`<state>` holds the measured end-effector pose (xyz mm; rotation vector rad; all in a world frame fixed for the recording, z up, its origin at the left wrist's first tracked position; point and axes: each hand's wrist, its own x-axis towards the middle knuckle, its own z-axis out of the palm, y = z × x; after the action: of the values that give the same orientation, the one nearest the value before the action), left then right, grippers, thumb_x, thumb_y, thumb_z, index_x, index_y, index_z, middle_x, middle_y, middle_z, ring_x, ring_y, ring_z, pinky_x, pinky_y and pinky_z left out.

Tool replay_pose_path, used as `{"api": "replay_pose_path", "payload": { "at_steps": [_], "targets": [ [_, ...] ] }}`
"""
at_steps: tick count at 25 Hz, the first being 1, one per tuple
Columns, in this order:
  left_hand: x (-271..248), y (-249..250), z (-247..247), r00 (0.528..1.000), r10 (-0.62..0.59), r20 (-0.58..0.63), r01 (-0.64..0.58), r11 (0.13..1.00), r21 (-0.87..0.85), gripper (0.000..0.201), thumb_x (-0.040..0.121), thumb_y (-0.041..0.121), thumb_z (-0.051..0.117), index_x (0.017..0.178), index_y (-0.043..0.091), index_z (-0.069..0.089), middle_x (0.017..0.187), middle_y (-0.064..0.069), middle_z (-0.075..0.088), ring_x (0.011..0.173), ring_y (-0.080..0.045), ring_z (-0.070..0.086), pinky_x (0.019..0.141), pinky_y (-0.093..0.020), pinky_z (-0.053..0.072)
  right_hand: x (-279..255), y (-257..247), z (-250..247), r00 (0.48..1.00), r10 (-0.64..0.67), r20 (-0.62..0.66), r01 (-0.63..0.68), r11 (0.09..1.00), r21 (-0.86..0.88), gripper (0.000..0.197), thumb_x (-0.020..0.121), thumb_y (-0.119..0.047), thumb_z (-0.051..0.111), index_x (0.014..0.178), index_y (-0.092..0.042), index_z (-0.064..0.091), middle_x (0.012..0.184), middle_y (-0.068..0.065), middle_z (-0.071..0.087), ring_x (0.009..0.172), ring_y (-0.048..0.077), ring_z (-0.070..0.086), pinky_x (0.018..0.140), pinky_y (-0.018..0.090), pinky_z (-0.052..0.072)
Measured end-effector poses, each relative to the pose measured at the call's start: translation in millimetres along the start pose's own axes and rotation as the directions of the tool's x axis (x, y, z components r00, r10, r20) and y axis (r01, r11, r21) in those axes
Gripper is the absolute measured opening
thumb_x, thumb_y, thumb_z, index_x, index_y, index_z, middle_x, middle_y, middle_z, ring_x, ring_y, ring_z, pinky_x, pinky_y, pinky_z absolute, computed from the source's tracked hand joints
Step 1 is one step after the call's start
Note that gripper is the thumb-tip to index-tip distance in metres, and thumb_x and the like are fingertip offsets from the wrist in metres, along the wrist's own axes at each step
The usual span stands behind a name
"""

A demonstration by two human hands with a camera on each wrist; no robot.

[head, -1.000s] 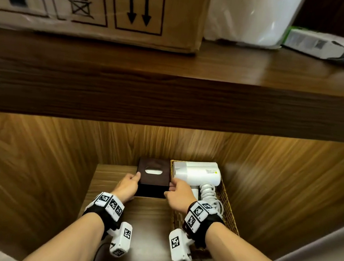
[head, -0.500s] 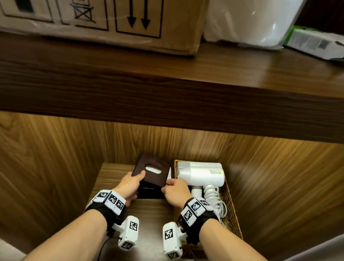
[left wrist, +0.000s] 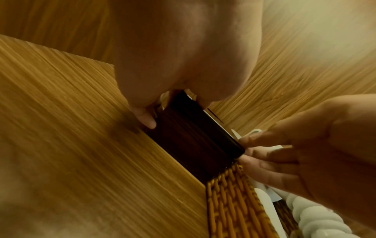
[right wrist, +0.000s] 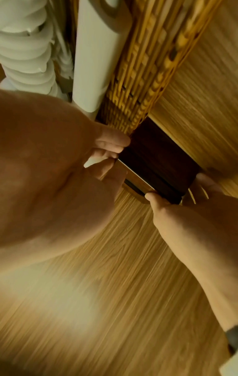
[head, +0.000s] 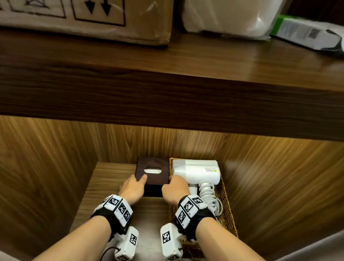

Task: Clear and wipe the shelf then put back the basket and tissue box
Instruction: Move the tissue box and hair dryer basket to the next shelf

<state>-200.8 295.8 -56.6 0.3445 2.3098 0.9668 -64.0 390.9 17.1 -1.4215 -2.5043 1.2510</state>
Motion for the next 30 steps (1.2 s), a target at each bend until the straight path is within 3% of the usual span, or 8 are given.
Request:
{"api": "replay_pose_path", "payload": {
  "at_steps": [8,13,18,20,22,23,27,30],
  "targets": [
    [-17,3,-15,0.997,-0.078,-0.012,0.077,0.994,-0.073,0.073,0.102,0.051,0.048,0.158,0.005,0.034,0.16,-0.017,0.043,0.149,-0.036,0.038,0.122,-0.043,0.031,-4,-18,5,0.998,0.056,0.012,-0.056,0.998,-0.023,0.037,0.095,-0.011,0.058,0.127,0.004,0.064,0.132,0.022,0.068,0.122,0.041,0.066,0.101,0.039,0.056],
    [-14,-6,-19,0.992,-0.121,0.02,0.123,0.96,-0.25,0.069,0.085,0.062,0.052,0.136,0.016,0.054,0.143,-0.014,0.059,0.131,-0.036,0.055,0.112,-0.051,0.045,1,-21,0,0.998,0.015,0.065,-0.013,0.999,-0.031,0.006,0.096,-0.013,0.055,0.099,-0.008,0.053,0.113,0.022,0.065,0.104,0.035,0.063,0.089,0.037,0.05],
    [-16,-12,-16,0.991,-0.127,0.04,0.133,0.922,-0.364,0.068,0.075,0.064,0.055,0.123,0.016,0.057,0.124,-0.011,0.068,0.115,-0.033,0.063,0.107,-0.047,0.048,1,-16,1,0.997,0.029,0.076,-0.027,0.999,-0.03,0.02,0.094,-0.012,0.054,0.075,-0.012,0.046,0.1,0.013,0.054,0.091,0.03,0.053,0.08,0.031,0.042],
    [-30,-6,-21,0.989,-0.132,0.059,0.145,0.889,-0.434,0.05,0.089,0.051,0.061,0.121,0.012,0.058,0.119,-0.01,0.068,0.102,-0.027,0.062,0.09,-0.038,0.049,-1,-14,-2,0.996,0.031,0.082,-0.031,1.0,-0.005,0.009,0.095,-0.012,0.055,0.094,-0.006,0.06,0.11,0.016,0.06,0.106,0.036,0.063,0.089,0.033,0.048],
    [-31,-6,-26,0.988,-0.126,0.084,0.151,0.858,-0.49,0.037,0.095,0.04,0.064,0.117,0.01,0.064,0.116,-0.014,0.072,0.091,-0.025,0.064,0.073,-0.033,0.046,1,-11,-4,0.998,0.037,0.058,-0.039,0.999,0.029,0.032,0.097,-0.013,0.056,0.125,0.001,0.064,0.128,0.019,0.067,0.124,0.037,0.063,0.103,0.035,0.05],
    [-32,-6,-27,0.988,-0.11,0.11,0.151,0.837,-0.525,0.034,0.094,0.038,0.066,0.113,0.01,0.068,0.113,-0.015,0.074,0.089,-0.026,0.067,0.071,-0.032,0.047,1,-11,-6,0.998,0.041,0.052,-0.044,0.998,0.047,0.035,0.097,-0.013,0.057,0.127,0.002,0.066,0.129,0.019,0.069,0.124,0.037,0.064,0.105,0.035,0.051],
    [-23,-18,-25,0.979,-0.131,0.156,0.198,0.795,-0.573,0.061,0.062,0.059,0.078,0.103,0.014,0.077,0.098,-0.012,0.07,0.086,-0.026,0.063,0.072,-0.034,0.041,4,-6,-9,0.998,0.031,0.056,-0.037,0.994,0.102,0.022,0.094,-0.009,0.059,0.073,-0.005,0.063,0.078,0.008,0.06,0.084,0.029,0.058,0.079,0.032,0.046],
    [-43,-10,-33,0.965,-0.15,0.215,0.253,0.753,-0.608,0.055,0.068,0.054,0.082,0.108,0.018,0.07,0.093,-0.013,0.061,0.079,-0.028,0.062,0.065,-0.03,0.048,6,5,-10,0.995,0.021,0.095,-0.036,0.987,0.158,0.025,0.09,-0.004,0.06,0.101,0.015,0.073,0.083,0.011,0.06,0.088,0.029,0.065,0.082,0.042,0.057]
  ]
}}
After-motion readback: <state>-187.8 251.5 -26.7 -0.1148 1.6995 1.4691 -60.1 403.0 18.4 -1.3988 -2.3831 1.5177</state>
